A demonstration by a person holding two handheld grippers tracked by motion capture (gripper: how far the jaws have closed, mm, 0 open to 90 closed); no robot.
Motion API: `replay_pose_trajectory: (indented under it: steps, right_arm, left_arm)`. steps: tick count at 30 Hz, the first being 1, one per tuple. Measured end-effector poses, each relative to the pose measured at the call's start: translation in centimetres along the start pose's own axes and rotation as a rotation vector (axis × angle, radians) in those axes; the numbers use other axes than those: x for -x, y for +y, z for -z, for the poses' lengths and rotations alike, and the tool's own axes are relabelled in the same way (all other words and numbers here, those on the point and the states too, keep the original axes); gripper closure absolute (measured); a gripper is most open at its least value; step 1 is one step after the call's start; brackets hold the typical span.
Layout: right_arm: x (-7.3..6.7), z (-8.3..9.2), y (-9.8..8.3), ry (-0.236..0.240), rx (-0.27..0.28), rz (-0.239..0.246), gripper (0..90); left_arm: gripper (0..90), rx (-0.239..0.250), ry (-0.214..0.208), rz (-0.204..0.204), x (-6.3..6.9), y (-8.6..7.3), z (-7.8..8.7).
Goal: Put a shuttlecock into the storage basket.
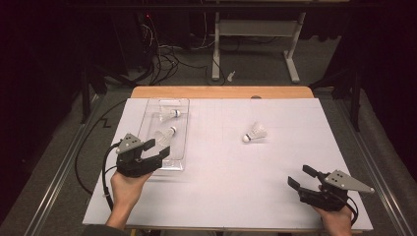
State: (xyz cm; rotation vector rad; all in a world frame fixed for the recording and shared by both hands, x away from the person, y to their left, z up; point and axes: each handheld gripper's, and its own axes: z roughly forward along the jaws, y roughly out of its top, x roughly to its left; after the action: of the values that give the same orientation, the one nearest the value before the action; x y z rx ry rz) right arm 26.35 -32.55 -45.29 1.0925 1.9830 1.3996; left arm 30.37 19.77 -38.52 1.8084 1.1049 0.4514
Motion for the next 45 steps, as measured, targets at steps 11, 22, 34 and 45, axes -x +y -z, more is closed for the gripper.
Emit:
replay_pose_trajectory:
  steps: [11,22,34,45]
  right_arm:
    - [0.0,0.0,0.0,-0.001,0.001,-0.002,27.7]
    - [0.1,0.1,0.0,-0.006,0.002,-0.008,27.6]
    - [0.1,0.0,0.1,-0.008,0.008,-0.019,27.3]
    - [0.2,0.0,0.1,-0.006,0.011,-0.024,27.3]
  left_arm:
    - [39.4,0.005,-0.001,0.007,-0.1,-1.1,0.5]
    - [39.7,0.025,0.001,0.002,0.0,-1.8,1.2]
    - [39.7,0.045,0.001,0.011,0.2,-2.7,1.6]
    - [39.2,0.055,0.000,0.017,0.3,-3.8,1.7]
